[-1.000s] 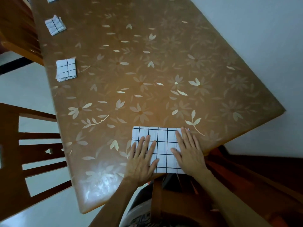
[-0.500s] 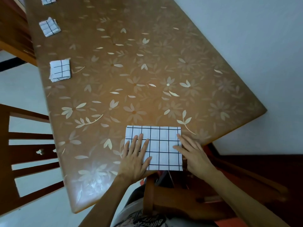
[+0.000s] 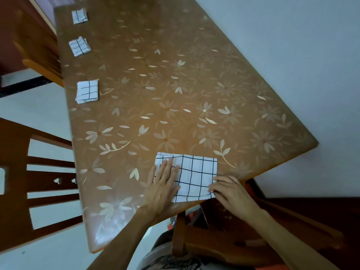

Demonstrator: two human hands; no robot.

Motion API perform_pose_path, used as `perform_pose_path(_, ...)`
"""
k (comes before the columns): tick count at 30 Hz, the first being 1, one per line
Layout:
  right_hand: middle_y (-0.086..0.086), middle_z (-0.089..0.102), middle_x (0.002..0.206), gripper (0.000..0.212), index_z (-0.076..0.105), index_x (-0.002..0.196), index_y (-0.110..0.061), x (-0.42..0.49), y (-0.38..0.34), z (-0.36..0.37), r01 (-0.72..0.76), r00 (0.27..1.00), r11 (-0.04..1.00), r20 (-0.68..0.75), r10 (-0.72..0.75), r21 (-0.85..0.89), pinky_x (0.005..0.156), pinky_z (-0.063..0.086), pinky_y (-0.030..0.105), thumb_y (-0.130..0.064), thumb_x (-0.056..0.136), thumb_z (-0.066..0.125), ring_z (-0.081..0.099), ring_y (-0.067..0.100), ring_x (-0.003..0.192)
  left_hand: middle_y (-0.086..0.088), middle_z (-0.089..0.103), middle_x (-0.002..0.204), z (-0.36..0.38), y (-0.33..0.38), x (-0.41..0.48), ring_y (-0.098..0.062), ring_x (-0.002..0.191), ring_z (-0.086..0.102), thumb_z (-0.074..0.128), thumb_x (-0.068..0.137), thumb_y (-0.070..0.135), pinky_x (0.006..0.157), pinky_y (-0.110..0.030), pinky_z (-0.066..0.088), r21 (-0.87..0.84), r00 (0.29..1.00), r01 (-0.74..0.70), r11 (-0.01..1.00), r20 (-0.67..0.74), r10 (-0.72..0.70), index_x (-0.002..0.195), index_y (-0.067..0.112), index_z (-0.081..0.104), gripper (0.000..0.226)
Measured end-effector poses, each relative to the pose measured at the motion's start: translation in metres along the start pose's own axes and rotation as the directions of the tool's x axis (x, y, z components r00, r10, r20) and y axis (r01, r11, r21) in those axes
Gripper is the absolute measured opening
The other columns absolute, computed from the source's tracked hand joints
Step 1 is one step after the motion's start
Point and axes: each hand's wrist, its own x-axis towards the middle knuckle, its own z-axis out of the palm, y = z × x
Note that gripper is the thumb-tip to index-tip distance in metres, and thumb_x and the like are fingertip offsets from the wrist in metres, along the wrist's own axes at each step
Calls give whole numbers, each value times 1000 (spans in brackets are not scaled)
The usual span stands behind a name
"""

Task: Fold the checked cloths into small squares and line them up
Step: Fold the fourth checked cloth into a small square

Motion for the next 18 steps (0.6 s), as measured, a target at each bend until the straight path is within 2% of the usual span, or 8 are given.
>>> perform_pose_path(3,-11,68,101,19,67,100,-23,7,-3,-7,-52,994,998,-97,49,-30,99,33,25,-31,93,51,56,11,113,-11,14,165,-13,8,0,-27,153,13,28,99,47,119,-57,20,-44,989,-12,999,-145,6,154,17,33,62)
perform_pose_path(6,-5,68,97,25,69,98,-18,17,-13,-14,-102,973,993,-213,88,-55,96,35,27,-31,93,48,58,13,105,-11,39,154,-20,25,-4,-26,140,37,41,100,50,114,-45,33,-218,943,-195,956,-311,121,142,18,47,53)
perform_pose_path(9,-5,67,95,21,69,96,-17,28,-29,-19,-74,959,994,-281,47,-86,96,36,28,-28,91,52,58,13,101,-3,56,124,-25,41,-6,-23,105,55,70,83,45,83,-36,54,-264,931,-202,943,-351,101,123,20,57,49)
perform_pose_path(11,-6,66,94,15,68,95,-18,33,-40,-20,-10,956,998,-292,-9,-65,94,37,29,-26,90,57,58,13,98,4,57,108,-23,41,-4,-20,89,56,87,61,34,55,-30,51,-333,958,-26,943,-276,-72,102,24,65,48)
perform_pose_path(12,-7,65,94,12,68,95,-19,34,-45,-20,33,957,998,-287,-46,-48,93,37,28,-26,90,59,58,12,97,8,56,103,-22,37,-5,-18,87,55,91,53,34,49,-28,47,-371,960,58,927,-235,-154,96,27,66,50)
perform_pose_path(14,-11,64,98,14,66,99,-23,35,-53,-20,112,967,994,-227,-114,-20,93,35,24,-32,90,61,56,10,99,11,57,100,-22,27,-7,-15,88,52,90,52,41,48,-27,47,-429,943,94,899,-251,-219,93,31,67,49)
perform_pose_path(16,-12,59,113,36,60,116,-27,34,-57,-16,120,989,993,-91,-121,-7,98,33,22,-46,86,65,51,9,110,11,62,99,-26,20,-14,-15,88,52,75,72,47,55,-29,49,-465,902,-24,885,-393,-182,92,28,71,27)
perform_pose_path(18,-10,51,131,60,50,131,-28,35,-56,-12,74,997,996,13,-74,-39,106,30,25,-48,79,71,43,10,124,8,67,98,-33,14,-20,-16,90,54,44,93,62,63,-30,49,-513,876,-137,848,-462,-138,89,23,75,50)
